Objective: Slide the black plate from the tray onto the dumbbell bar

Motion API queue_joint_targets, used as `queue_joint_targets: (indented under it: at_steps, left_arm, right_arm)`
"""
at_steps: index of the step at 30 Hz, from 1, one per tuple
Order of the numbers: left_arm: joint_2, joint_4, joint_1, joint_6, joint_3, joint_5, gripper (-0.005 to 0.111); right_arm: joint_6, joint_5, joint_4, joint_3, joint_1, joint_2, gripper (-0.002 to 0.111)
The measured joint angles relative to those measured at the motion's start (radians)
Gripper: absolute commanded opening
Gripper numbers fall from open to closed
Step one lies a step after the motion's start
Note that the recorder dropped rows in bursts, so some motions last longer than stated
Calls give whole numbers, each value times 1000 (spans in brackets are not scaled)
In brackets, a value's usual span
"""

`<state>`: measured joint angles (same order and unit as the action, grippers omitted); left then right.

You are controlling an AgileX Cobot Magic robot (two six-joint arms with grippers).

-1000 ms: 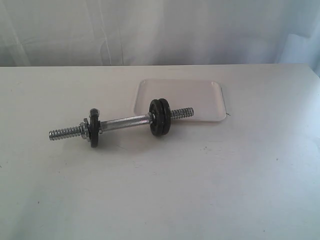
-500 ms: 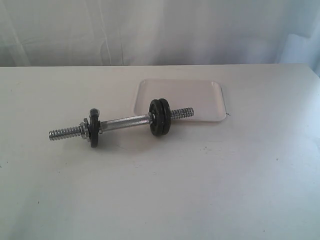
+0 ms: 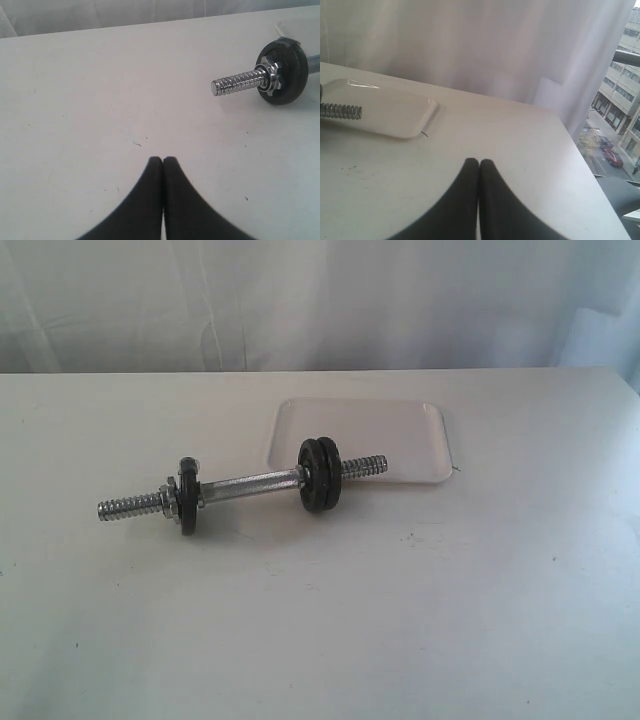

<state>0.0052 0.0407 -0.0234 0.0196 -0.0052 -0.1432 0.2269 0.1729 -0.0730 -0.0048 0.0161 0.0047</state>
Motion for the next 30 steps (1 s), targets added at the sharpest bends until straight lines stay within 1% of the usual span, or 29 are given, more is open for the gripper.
queue_joint_targets:
  at_steps: [3, 30]
  left_arm:
    - [0, 0, 0, 2, 0, 0, 0]
    - [0, 0, 0, 4, 0, 0, 0]
  right_arm:
    - [0, 0, 0, 0, -23, 0, 0]
    - [0, 0, 0, 0, -22, 0, 0]
